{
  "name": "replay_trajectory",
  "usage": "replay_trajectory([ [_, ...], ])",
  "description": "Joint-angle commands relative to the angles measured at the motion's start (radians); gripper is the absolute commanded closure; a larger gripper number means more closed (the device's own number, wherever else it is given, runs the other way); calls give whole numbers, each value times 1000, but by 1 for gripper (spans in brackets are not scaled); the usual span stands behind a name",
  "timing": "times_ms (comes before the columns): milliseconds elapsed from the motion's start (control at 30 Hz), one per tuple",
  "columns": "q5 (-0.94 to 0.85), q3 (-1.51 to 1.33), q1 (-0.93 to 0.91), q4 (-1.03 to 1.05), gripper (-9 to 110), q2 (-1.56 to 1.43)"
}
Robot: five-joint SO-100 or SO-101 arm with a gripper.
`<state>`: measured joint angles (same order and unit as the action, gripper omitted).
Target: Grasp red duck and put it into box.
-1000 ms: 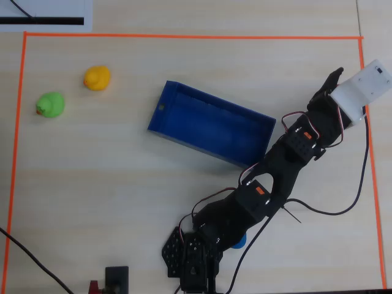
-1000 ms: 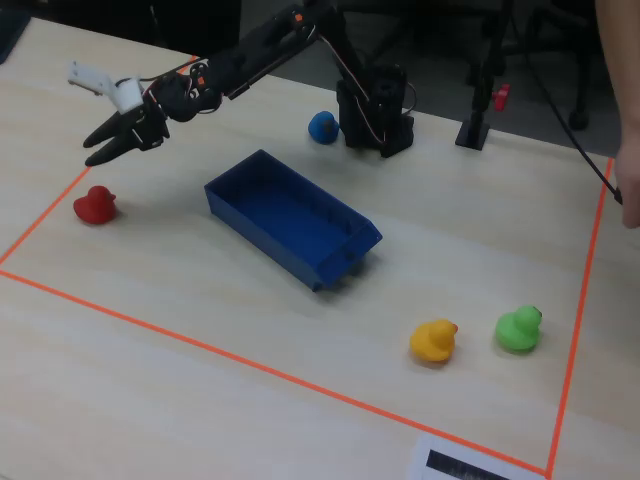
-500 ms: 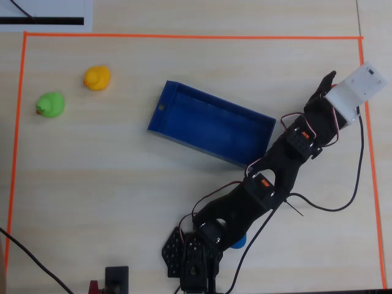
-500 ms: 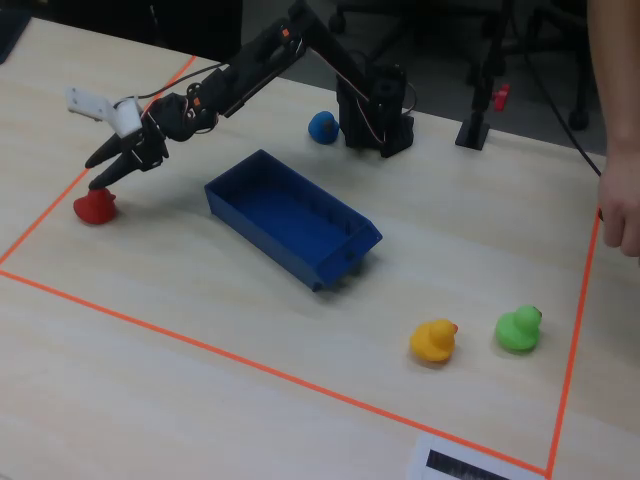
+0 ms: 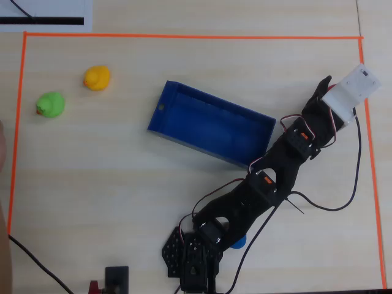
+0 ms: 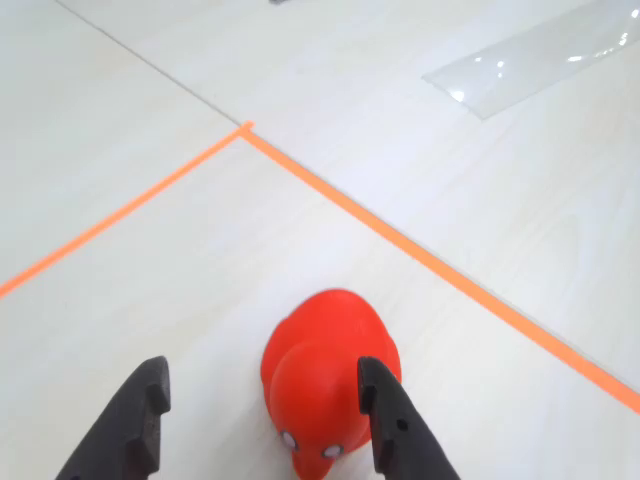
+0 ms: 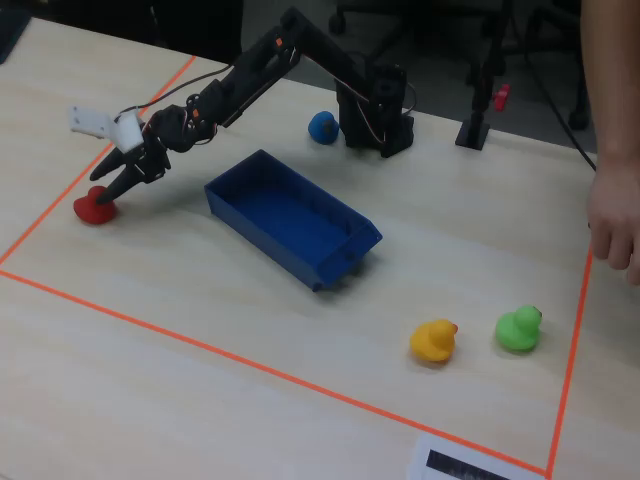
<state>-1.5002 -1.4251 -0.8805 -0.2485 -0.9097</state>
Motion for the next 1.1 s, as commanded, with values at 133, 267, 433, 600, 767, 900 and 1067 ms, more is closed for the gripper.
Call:
replay_trajectory([
  [133,-20,72,-11,-18,75,14],
  [267,-21,100,-11,-11,75,38],
  [433,-21,144,-11,-6,75,75],
  [600,-40,170,-12,-6,75,115],
  [767,-57,204,-14,-5,76,152],
  [900,-57,244,-15,14,78,179],
  [1067,-57,281,-15,25,80,204],
])
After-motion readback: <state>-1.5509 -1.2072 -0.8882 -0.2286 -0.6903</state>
